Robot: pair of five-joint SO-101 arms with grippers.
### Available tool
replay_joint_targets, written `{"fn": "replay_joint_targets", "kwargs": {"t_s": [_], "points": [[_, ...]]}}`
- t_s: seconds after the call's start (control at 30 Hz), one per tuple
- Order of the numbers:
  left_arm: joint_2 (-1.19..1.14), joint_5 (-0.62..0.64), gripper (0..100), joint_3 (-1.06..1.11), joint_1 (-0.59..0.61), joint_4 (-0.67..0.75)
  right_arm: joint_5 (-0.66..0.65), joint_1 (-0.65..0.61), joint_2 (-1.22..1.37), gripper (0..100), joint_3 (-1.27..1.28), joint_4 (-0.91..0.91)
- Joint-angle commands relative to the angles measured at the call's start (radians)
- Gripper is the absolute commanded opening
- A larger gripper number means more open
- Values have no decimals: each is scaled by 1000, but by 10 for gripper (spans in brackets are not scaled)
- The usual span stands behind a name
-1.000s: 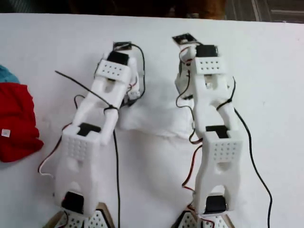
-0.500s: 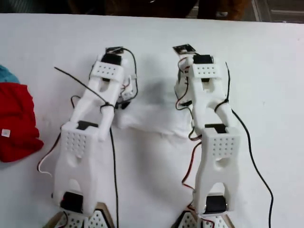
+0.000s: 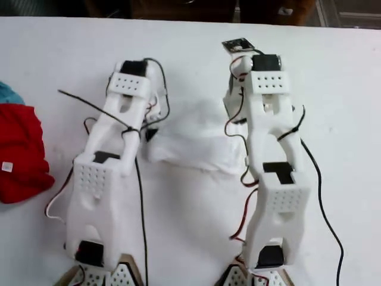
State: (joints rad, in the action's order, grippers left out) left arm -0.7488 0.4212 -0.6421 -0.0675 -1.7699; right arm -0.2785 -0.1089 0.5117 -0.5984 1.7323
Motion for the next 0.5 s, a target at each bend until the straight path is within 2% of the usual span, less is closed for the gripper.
{"fn": "replay_joint_targets", "kwargs": {"t_s": [0.0, 0.17, 0.47], "points": [[123, 5, 79, 107, 0, -17, 11, -25, -96, 19, 23, 36], [170, 5, 79, 222, -2, 2, 11, -74, -143, 19, 147, -7], [167, 6, 79, 239, -38, 57, 12, -150, -151, 19, 440, -217]]}}
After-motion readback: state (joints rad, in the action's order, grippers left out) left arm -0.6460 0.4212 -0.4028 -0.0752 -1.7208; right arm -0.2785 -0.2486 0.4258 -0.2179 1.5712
